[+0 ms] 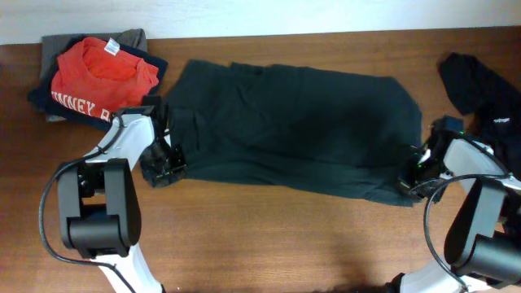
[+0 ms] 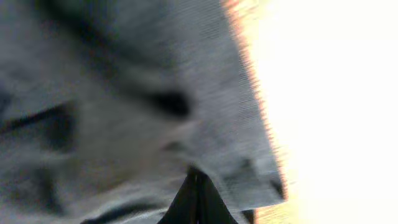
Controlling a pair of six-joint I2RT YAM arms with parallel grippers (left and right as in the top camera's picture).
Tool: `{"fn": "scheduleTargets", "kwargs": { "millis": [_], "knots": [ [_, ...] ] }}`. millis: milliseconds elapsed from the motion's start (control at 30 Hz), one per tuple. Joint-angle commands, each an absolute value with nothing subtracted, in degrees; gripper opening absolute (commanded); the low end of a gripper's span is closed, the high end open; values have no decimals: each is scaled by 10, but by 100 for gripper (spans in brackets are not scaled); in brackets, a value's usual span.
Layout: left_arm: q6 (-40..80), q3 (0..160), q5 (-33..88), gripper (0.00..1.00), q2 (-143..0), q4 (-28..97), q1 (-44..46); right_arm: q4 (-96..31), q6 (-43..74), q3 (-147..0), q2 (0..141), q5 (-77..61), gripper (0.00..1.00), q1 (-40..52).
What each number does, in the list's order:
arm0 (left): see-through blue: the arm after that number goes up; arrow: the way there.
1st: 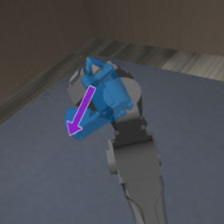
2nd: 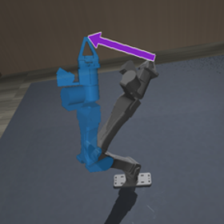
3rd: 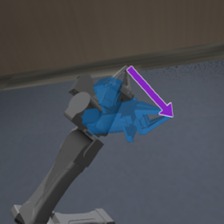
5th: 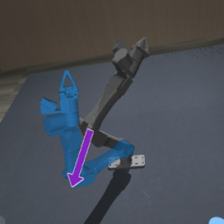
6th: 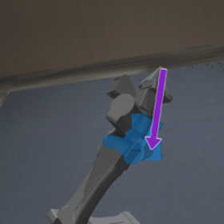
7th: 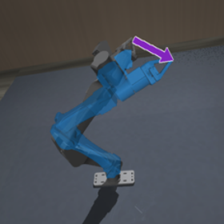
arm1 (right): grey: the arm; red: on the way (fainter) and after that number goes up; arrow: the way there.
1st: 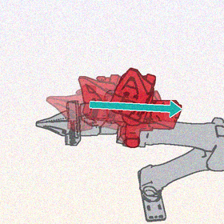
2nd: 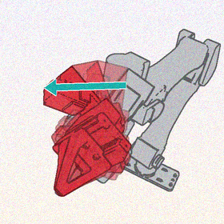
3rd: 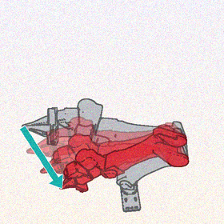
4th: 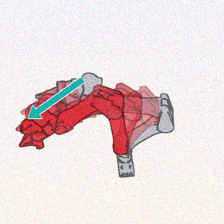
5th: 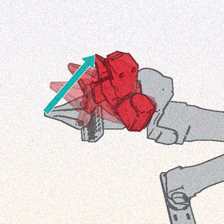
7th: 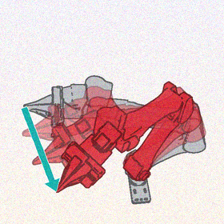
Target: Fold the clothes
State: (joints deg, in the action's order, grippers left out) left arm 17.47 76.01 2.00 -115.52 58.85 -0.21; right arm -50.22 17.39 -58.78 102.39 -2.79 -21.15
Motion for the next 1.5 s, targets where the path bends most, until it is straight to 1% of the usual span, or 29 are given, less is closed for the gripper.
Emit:
{"fn": "scheduleTargets", "kwargs": {
  "millis": [0,167,300,367,400,533,633,667,700,767,800,867,900,1000,1100,1167,1233,1467],
  "knots": [
    [166,747,-30,33,-1183,603,-12,-500,176,-585,1024,-17,4,-230],
    [171,748,-39,33,-1175,626,-12,-524,183,-609,1024,-18,4,-238],
    [220,754,-109,33,-1141,657,-12,-576,191,-664,1017,-16,4,-242],
    [233,756,-119,33,-1103,668,-12,-618,217,-709,1007,-13,4,-242],
    [233,756,-118,34,-1085,672,-12,-633,222,-725,1003,-14,4,-242],
    [233,756,-118,45,-1018,690,-12,-688,212,-790,979,-42,4,-234],
    [233,756,-108,55,-980,694,-12,-705,145,-808,961,-117,4,-215],
    [233,756,-97,62,-971,692,-12,-709,115,-808,955,-155,4,-202],
    [233,756,-83,75,-965,689,-12,-714,97,-808,952,-176,4,-190],
    [233,756,-61,99,-960,682,-12,-729,83,-808,951,-189,5,-157],
    [233,756,-53,99,-960,679,-12,-732,83,-807,952,-189,8,-142],
    [233,756,-49,99,-961,676,-12,-733,84,-801,952,-189,23,-104],
    [233,756,-50,99,-961,675,-12,-733,84,-797,952,-189,27,-87],
    [233,756,-50,99,-961,675,-12,-731,136,-787,953,-173,28,-39],
    [233,755,-50,99,-961,675,-12,-721,235,-774,953,-118,28,-13],
    [233,754,-50,99,-961,675,-12,-702,286,-755,953,-102,32,-7],
    [233,753,-50,99,-961,676,-12,-672,316,-726,953,-114,33,-7],
    [233,751,-50,99,-961,675,-12,-561,353,-620,953,-135,33,-8]
  ]
}}
